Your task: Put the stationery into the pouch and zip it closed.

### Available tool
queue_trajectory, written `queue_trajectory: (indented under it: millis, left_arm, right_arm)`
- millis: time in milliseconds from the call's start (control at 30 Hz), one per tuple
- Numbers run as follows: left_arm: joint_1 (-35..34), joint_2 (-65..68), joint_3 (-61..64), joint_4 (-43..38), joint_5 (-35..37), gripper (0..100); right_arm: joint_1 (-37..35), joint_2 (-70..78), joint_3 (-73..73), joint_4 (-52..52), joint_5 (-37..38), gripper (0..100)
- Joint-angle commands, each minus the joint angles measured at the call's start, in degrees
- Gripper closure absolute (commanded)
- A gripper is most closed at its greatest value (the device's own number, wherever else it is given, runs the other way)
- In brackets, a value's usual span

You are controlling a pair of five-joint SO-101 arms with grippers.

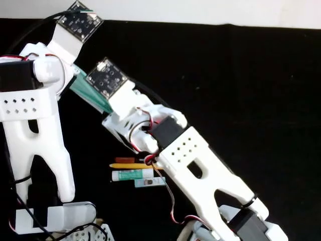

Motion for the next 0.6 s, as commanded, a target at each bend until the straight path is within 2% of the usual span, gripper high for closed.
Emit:
queue_trajectory:
  millis: [0, 133, 400, 567]
  left_arm:
    - [0.13, -0.4, -1.54, -0.88, 4.48, 99]
    - [0.13, -0.4, -6.29, -0.88, 11.16, 99]
    - [0.13, -0.4, -12.79, 2.9, 21.8, 99]
    - [0.13, -0.4, -15.34, 3.25, 28.66, 99]
  right_arm:
    - [1.1, -0.66, -1.01, 0.84, 0.62, 99.3]
    - [1.1, -0.84, -1.19, 0.66, 0.79, 97.4]
    - [2.07, -0.84, -3.21, 0.92, 0.53, 69.0]
    - [3.91, -1.8, -3.21, 0.92, 0.53, 68.0]
